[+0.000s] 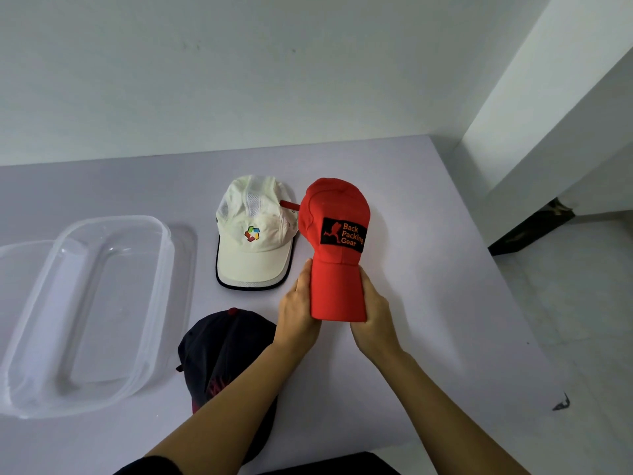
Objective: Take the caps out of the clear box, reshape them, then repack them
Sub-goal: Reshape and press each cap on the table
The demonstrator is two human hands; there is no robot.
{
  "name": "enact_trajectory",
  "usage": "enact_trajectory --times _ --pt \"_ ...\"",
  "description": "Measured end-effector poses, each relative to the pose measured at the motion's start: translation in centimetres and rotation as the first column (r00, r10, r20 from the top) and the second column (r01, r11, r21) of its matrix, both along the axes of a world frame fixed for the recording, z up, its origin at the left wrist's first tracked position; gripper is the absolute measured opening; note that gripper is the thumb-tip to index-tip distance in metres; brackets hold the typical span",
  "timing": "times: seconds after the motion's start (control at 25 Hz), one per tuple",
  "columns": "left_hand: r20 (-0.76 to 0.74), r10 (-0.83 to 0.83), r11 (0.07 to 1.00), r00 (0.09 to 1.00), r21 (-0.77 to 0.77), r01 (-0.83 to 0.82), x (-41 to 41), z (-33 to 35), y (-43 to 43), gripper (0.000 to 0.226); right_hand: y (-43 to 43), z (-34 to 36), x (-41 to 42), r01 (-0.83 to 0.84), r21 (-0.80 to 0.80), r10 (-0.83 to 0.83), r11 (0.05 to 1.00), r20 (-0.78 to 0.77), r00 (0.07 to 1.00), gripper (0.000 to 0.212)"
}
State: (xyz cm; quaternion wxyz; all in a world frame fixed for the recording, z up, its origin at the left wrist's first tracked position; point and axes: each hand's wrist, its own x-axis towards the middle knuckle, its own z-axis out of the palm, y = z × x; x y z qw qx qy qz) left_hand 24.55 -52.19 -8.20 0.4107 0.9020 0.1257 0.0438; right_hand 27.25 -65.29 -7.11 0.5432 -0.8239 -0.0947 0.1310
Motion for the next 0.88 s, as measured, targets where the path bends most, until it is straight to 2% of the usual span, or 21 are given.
enact_trajectory --times 0.2,0.28,0.36,0.48,0.6,0.68,0.88 --pt "-0.081 -0.078 0.968 0.994 0.231 0.094 0.0 0.3 1.3 0.079 -1.8 -0.5 0.9 -0.015 -0.351 0.067 0.936 0.136 0.988 0.061" --pt "-0.076 -0.093 0.947 0.993 0.301 0.112 -0.4 0.3 0.9 0.073 -1.8 -0.3 0.9 0.021 -0.452 0.116 0.892 0.274 0.955 0.064" --pt "-0.055 -0.059 0.942 0.997 0.328 0.074 -0.9 -0.2 0.6 0.063 -1.4 -0.1 1.0 0.026 -0.504 0.164 0.863 0.328 0.93 0.072" --pt "-0.067 -0.028 0.957 0.997 0.286 0.046 -1.1 0.1 0.3 0.061 -0.6 0.4 0.6 0.047 -0.531 0.112 0.846 0.263 0.958 0.076" --pt "-0.045 -0.06 0.959 0.997 0.275 0.07 -1.0 0.9 -0.2 0.066 -0.3 0.2 0.2 0.106 -0.567 0.108 0.817 0.33 0.938 0.071" --pt "-0.057 -0.062 0.96 0.996 0.269 0.075 -1.0 0.9 -0.4 0.065 -0.3 0.3 0.1 0.087 -0.58 0.132 0.81 0.326 0.936 0.071" --pt "-0.06 0.013 0.988 0.998 0.155 -0.003 -1.6 1.6 -1.5 0.065 0.6 1.0 -0.5 0.011 -0.471 0.118 0.882 0.244 0.963 0.074"
